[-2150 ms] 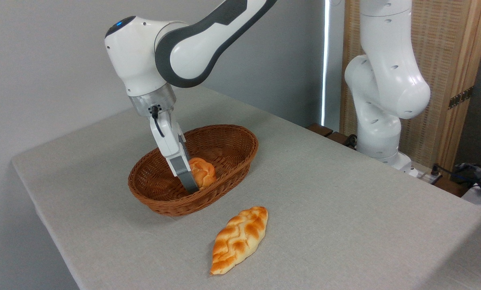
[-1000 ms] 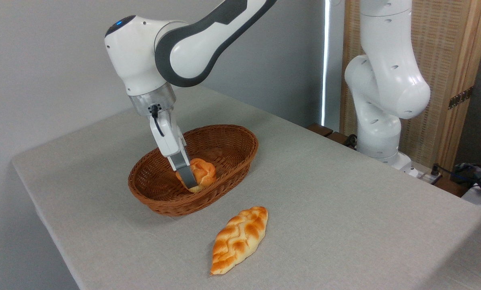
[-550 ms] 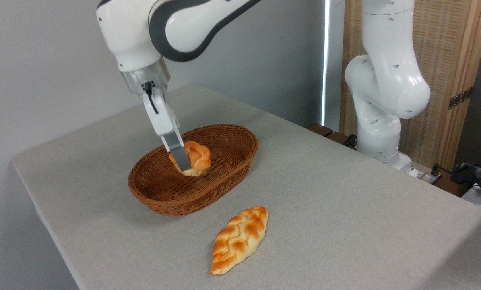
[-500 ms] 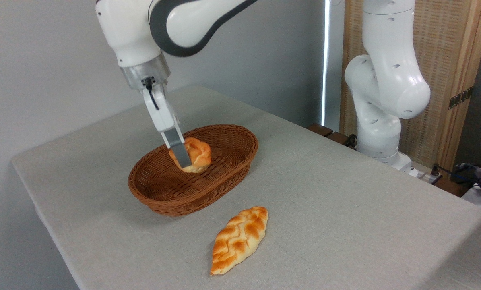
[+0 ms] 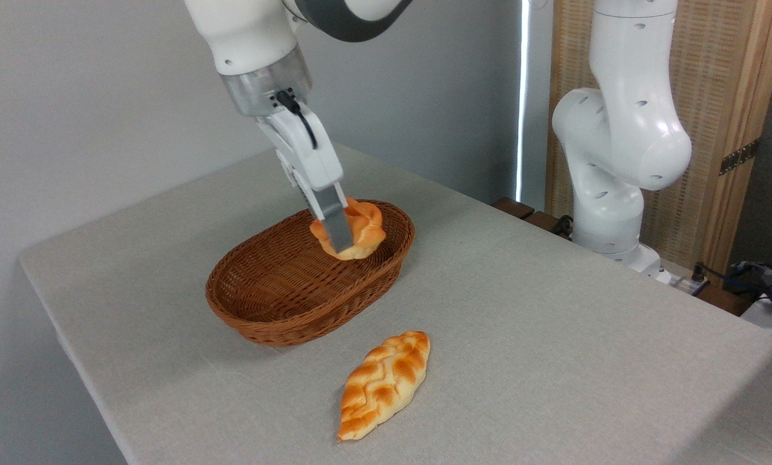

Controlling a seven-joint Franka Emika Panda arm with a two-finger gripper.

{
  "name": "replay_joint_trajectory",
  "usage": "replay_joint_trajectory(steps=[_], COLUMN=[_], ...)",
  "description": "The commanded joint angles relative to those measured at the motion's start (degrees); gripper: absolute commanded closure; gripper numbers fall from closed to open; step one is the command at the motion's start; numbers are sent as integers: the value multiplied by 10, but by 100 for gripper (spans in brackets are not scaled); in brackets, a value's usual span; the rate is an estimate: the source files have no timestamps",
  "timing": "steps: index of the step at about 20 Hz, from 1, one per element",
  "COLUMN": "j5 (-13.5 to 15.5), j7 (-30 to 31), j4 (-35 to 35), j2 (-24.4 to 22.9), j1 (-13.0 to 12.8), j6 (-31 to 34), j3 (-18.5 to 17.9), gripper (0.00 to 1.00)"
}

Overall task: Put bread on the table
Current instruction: 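Lift the held bun up and over the basket rim, then lower the bun onto the table beside the braided loaf and release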

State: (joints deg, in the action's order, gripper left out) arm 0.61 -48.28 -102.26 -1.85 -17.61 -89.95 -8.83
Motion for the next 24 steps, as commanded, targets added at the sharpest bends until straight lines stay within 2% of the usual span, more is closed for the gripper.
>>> replay_joint_trajectory(steps=[1,5,7,10,12,15,16,18,19,24], j5=[-2,-17,-37,-41,-60,-61,-61,-61,-61,-61], j7=[-4,-9,-9,-7,-6,-6,-4,-1,-1,-1], j4=[1,-37,-71,-117,-150,-178,-184,-197,-197,-196], j2=[-7,-17,-29,-43,-54,-50,-47,-34,-33,-34], j1=[-5,-5,-5,-5,-5,-4,-4,-4,-4,-5], j6=[21,13,7,-11,-33,-45,-51,-64,-64,-70], j3=[-44,-52,-51,-52,-59,-65,-65,-71,-72,-92], gripper=[43,42,42,43,43,42,37,3,0,0])
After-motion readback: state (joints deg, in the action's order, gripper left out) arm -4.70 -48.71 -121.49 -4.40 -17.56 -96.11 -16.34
